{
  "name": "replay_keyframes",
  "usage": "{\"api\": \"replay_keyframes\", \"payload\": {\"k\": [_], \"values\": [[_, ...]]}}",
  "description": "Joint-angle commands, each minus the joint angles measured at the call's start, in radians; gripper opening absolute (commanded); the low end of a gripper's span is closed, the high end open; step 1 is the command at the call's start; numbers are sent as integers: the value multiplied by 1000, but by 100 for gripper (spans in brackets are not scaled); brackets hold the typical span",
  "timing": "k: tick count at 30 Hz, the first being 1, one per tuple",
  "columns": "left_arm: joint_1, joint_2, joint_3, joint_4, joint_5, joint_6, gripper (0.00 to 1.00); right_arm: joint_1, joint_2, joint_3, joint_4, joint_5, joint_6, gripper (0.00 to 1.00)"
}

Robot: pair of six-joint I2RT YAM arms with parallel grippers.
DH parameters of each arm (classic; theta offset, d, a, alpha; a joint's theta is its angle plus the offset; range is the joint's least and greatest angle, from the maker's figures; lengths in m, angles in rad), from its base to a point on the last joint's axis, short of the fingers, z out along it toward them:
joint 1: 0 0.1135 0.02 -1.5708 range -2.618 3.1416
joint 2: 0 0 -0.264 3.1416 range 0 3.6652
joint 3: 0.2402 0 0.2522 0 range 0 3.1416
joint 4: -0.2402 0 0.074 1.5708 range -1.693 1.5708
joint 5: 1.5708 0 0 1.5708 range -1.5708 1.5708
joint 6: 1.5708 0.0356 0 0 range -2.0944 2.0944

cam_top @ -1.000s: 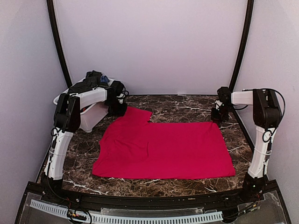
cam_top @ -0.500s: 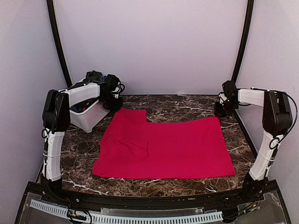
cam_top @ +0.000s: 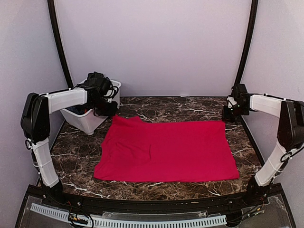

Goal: Fold and stack the mixed laundry pile
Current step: Fold the 1/3-folded T-shirt at the center of the board.

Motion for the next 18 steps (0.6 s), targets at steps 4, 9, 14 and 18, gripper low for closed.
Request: {"api": "replay_keyframes", "payload": {"k": [4, 9, 14, 18], "values": [[-21, -203, -139, 76, 65, -18, 0, 6, -142, -71, -17, -10, 22, 0], [-57, -307, -237, 62, 62, -29, 0, 5, -195, -107, -58, 1, 36, 0], [-104, -437, -340, 31, 29, -46, 0, 6, -305, -181, -90, 6, 85, 0], [-135, -510, -445, 11, 13, -72, 0, 5, -368, -244, -103, 1, 128, 0]]}}
